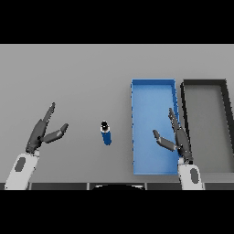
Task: Pick up the blue pipe and place it into the blue bin.
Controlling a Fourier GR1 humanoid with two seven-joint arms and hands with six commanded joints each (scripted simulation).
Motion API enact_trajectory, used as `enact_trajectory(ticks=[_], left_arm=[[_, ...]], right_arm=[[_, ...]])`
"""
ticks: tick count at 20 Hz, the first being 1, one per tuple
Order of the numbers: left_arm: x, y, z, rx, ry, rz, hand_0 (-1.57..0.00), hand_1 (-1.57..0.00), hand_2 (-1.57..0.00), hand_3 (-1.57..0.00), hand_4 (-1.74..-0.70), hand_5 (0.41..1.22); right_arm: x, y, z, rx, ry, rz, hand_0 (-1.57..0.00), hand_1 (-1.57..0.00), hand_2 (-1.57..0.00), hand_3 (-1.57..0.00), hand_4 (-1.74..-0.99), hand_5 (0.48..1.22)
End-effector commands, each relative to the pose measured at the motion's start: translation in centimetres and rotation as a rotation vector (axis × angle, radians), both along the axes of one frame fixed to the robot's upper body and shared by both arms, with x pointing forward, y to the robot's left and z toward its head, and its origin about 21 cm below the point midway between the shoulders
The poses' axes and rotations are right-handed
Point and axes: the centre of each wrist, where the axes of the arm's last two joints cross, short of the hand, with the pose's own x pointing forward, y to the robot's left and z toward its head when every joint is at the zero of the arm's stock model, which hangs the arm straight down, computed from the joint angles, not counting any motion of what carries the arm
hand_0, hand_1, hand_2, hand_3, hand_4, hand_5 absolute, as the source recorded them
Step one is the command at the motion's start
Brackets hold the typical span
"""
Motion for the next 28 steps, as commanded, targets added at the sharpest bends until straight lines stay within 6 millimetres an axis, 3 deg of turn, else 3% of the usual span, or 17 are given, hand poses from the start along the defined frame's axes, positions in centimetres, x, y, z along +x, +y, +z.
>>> enact_trajectory(ticks=[1,5,12,20,28], left_arm=[[0.2,0.3,0.1,0.005,0.009,-0.004,0.0,0.0,0.0,0.0,-1.01,0.587],[-0.7,0.2,0.2,-0.026,0.011,-0.124,0.0,0.0,0.0,0.0,-1.02,0.587],[-1.4,-3.1,1.5,0.02,0.148,-0.337,0.0,0.0,0.0,0.0,-1.06,0.498],[-1.9,-8.5,-0.7,0.003,0.183,-0.491,0.0,0.0,0.0,0.0,-1.11,0.447],[0.2,-12.8,-2.9,-0.042,0.233,-0.538,0.0,0.0,0.0,0.0,-1.12,0.448]], right_arm=[[0.2,-0.2,0.2,-0.007,0.004,-0.008,0.0,0.0,0.0,0.0,-1.23,0.595],[0.3,-0.1,0.5,-0.02,0.014,-0.006,0.0,0.0,0.0,0.0,-1.216,0.587],[0.2,-0.4,0.5,-0.016,-0.033,0.017,0.0,0.0,0.0,0.0,-1.233,0.604],[0.4,0.1,0.4,-0.002,-0.028,0.022,0.0,0.0,0.0,0.0,-1.265,0.616],[-0.4,-0.4,0.3,0.003,-0.025,0.002,0.0,0.0,0.0,0.0,-1.274,0.605]])
